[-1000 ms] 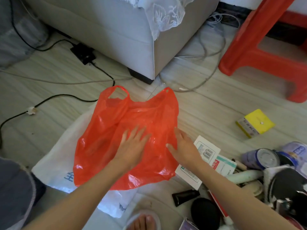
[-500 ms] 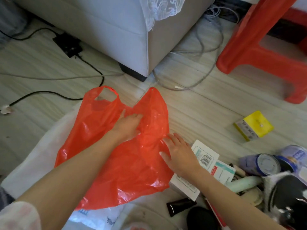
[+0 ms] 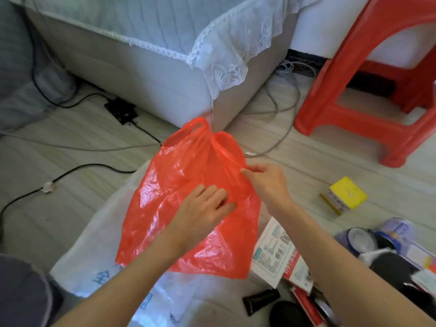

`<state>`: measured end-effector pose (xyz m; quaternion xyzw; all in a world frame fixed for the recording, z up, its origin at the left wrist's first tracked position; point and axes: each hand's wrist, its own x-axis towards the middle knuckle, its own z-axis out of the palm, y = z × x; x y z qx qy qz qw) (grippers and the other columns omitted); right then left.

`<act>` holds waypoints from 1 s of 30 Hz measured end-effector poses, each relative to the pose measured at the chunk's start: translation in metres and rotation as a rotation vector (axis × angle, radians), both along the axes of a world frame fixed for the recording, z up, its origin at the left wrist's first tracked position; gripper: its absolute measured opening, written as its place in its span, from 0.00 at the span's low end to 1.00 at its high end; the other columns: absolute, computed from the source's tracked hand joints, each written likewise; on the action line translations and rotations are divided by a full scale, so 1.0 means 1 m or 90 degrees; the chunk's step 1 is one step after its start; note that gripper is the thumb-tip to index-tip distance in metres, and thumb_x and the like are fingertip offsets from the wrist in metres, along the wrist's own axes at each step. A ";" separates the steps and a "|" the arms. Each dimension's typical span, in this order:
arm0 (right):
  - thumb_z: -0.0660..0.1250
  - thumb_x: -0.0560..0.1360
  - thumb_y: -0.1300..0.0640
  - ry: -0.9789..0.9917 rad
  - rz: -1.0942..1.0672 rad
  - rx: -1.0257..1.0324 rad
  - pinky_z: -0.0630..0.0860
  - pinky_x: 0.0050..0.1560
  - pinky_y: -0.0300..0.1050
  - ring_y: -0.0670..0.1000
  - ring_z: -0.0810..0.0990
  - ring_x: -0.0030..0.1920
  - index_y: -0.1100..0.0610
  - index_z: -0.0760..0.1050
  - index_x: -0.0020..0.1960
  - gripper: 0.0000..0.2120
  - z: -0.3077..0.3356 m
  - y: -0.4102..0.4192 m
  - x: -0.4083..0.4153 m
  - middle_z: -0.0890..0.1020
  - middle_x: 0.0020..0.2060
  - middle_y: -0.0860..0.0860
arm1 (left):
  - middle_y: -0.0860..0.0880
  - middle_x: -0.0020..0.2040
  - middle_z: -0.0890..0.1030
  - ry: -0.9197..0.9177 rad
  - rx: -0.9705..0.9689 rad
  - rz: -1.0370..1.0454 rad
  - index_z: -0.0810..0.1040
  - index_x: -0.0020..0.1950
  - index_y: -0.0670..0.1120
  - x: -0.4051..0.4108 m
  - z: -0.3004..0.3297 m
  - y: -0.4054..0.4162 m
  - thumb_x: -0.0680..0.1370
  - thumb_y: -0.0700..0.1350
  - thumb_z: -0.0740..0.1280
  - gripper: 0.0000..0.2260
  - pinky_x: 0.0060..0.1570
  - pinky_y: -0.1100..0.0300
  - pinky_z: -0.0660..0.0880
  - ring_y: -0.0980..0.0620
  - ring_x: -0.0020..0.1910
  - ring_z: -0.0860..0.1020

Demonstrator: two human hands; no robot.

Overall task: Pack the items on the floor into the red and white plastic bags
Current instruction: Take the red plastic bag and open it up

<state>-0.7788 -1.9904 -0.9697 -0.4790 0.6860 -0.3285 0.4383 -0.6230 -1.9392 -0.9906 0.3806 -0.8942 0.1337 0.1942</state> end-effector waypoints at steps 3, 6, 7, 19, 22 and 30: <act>0.67 0.72 0.60 -0.059 -0.083 0.038 0.74 0.40 0.47 0.50 0.77 0.35 0.53 0.81 0.36 0.08 0.006 0.009 -0.016 0.79 0.30 0.51 | 0.49 0.39 0.77 -0.008 0.035 0.026 0.77 0.52 0.48 -0.001 0.003 0.015 0.74 0.37 0.59 0.12 0.38 0.58 0.62 0.51 0.37 0.70; 0.63 0.75 0.63 -0.321 -0.208 0.111 0.68 0.35 0.41 0.49 0.72 0.32 0.55 0.75 0.36 0.10 0.014 0.009 -0.031 0.76 0.31 0.52 | 0.49 0.45 0.79 0.005 0.115 0.049 0.72 0.59 0.46 -0.006 0.003 0.030 0.74 0.48 0.59 0.15 0.36 0.58 0.73 0.50 0.39 0.78; 0.61 0.76 0.64 -0.392 -0.233 0.116 0.68 0.35 0.41 0.49 0.72 0.33 0.55 0.74 0.37 0.11 0.019 0.009 -0.035 0.75 0.32 0.52 | 0.48 0.47 0.80 0.017 0.142 0.035 0.73 0.60 0.45 -0.007 0.006 0.035 0.75 0.48 0.59 0.16 0.35 0.59 0.76 0.50 0.40 0.80; 0.59 0.77 0.67 -0.310 -0.007 -0.186 0.68 0.37 0.40 0.46 0.71 0.33 0.53 0.75 0.39 0.13 0.069 0.000 -0.038 0.76 0.32 0.50 | 0.45 0.73 0.64 -0.103 -0.007 -0.036 0.62 0.71 0.52 -0.022 0.166 -0.080 0.66 0.40 0.72 0.36 0.65 0.46 0.68 0.43 0.72 0.60; 0.62 0.76 0.65 -0.262 -0.004 -0.199 0.70 0.40 0.41 0.46 0.74 0.35 0.53 0.77 0.40 0.11 0.086 0.002 -0.049 0.78 0.34 0.49 | 0.48 0.56 0.81 -0.125 0.079 -0.120 0.76 0.59 0.49 -0.031 0.180 -0.083 0.73 0.52 0.63 0.16 0.54 0.54 0.72 0.45 0.58 0.77; 0.64 0.75 0.56 0.093 -0.124 -0.328 0.63 0.41 0.31 0.47 0.73 0.46 0.58 0.76 0.49 0.06 0.155 0.039 -0.079 0.76 0.47 0.53 | 0.44 0.45 0.81 0.055 0.126 0.264 0.77 0.44 0.45 -0.068 0.227 -0.061 0.78 0.51 0.58 0.13 0.41 0.55 0.70 0.43 0.48 0.77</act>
